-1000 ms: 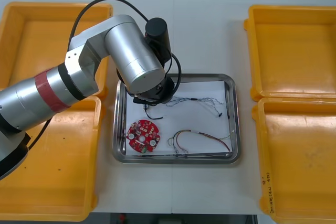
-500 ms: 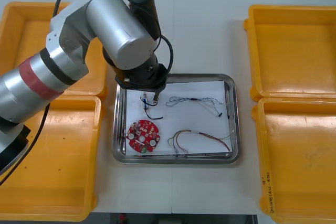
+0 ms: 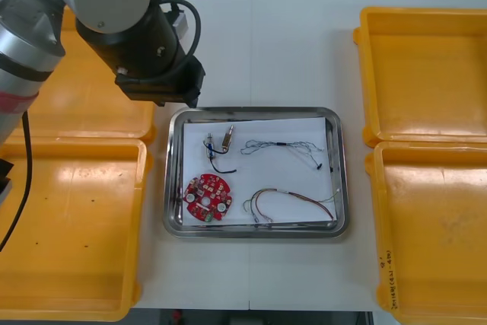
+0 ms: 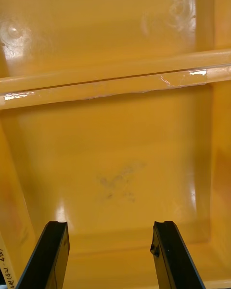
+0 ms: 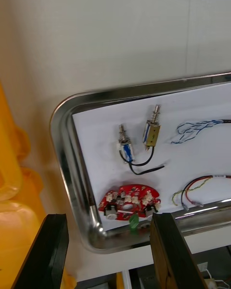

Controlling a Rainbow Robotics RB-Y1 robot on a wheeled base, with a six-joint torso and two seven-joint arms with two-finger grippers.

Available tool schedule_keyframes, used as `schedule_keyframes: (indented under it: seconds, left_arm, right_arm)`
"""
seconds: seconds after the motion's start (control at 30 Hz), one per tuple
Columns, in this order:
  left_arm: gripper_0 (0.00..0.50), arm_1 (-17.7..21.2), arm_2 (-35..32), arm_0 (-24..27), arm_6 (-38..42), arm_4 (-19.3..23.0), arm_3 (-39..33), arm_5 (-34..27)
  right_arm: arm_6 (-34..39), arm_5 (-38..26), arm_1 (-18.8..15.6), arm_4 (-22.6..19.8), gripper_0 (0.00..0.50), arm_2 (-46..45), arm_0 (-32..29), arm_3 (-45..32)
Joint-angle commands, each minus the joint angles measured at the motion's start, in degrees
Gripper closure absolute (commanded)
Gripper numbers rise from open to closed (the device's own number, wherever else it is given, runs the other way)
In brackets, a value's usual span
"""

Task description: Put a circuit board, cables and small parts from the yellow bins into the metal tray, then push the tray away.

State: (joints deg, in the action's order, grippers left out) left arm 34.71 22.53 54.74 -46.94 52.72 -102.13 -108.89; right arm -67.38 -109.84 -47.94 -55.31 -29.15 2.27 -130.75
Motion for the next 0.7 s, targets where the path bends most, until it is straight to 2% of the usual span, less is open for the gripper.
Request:
schedule_keyframes:
  seconds: [0.03, 0.2, 0.47, 0.7]
  left_arm:
    - [0.000, 4.2, -3.8, 0.4, -5.5, 2.0, -3.0, -1.1]
    - [0.000, 6.4, -7.8, -0.5, -7.4, 3.6, -4.1, -1.1]
    - [0.000, 10.6, -13.4, -4.6, -10.8, 4.8, -7.2, -1.1]
    - [0.000, 14.1, -18.2, -10.4, -13.4, 5.6, -11.6, -1.1]
  right_arm:
    - [2.3, -0.2, 0.3, -0.6, 0.000, -0.7, -0.9, -1.5]
    - [2.6, -0.2, 0.3, -0.8, 0.000, -0.7, -1.0, -1.5]
    - [3.0, -0.2, 0.3, -1.1, 0.000, -0.7, -0.9, -1.5]
    - [3.0, -0.2, 0.2, -1.1, 0.000, -0.7, -1.0, -1.5]
